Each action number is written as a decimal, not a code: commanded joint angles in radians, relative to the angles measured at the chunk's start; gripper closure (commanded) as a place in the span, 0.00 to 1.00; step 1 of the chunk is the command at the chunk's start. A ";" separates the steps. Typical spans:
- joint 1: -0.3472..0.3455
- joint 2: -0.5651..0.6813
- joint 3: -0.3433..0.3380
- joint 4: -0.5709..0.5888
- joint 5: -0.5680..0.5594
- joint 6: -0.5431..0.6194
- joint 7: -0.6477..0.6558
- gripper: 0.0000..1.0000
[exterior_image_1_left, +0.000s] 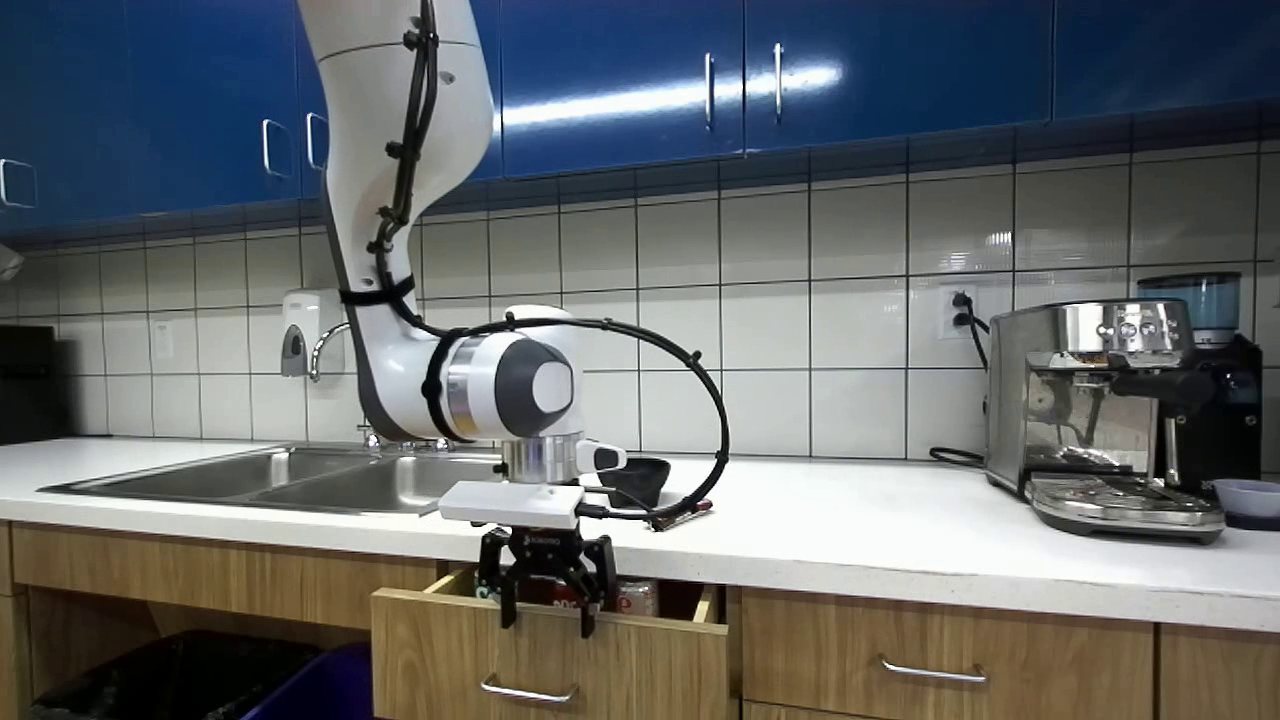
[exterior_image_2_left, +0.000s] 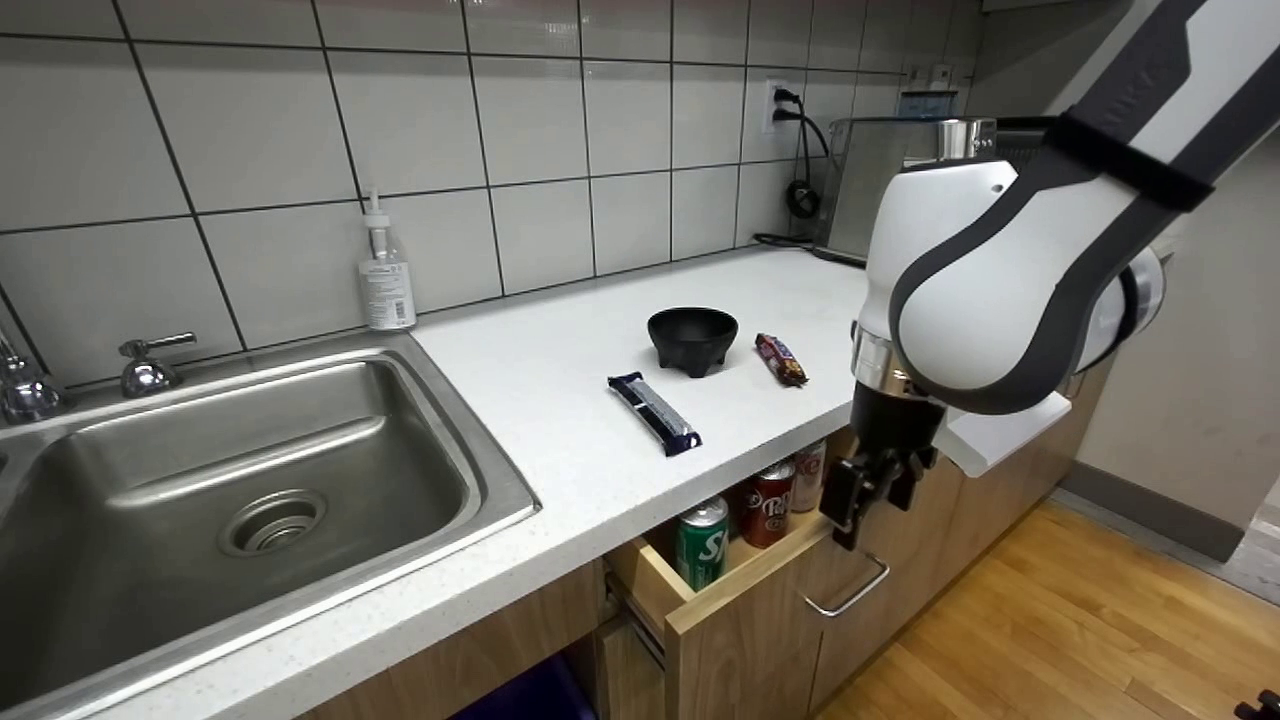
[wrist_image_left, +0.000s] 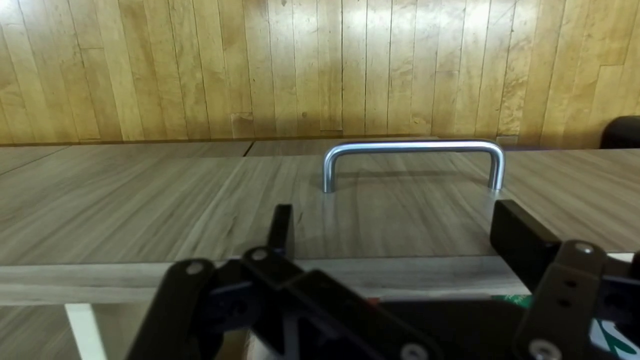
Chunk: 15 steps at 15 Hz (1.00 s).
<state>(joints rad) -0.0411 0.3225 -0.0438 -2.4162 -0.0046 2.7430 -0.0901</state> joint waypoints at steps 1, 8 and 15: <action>-0.029 0.048 0.012 0.073 0.015 0.005 -0.018 0.00; -0.035 0.071 0.009 0.112 0.009 -0.001 -0.024 0.00; -0.047 0.096 0.015 0.156 0.011 -0.012 -0.041 0.00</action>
<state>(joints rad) -0.0539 0.3831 -0.0419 -2.3361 -0.0046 2.7396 -0.1017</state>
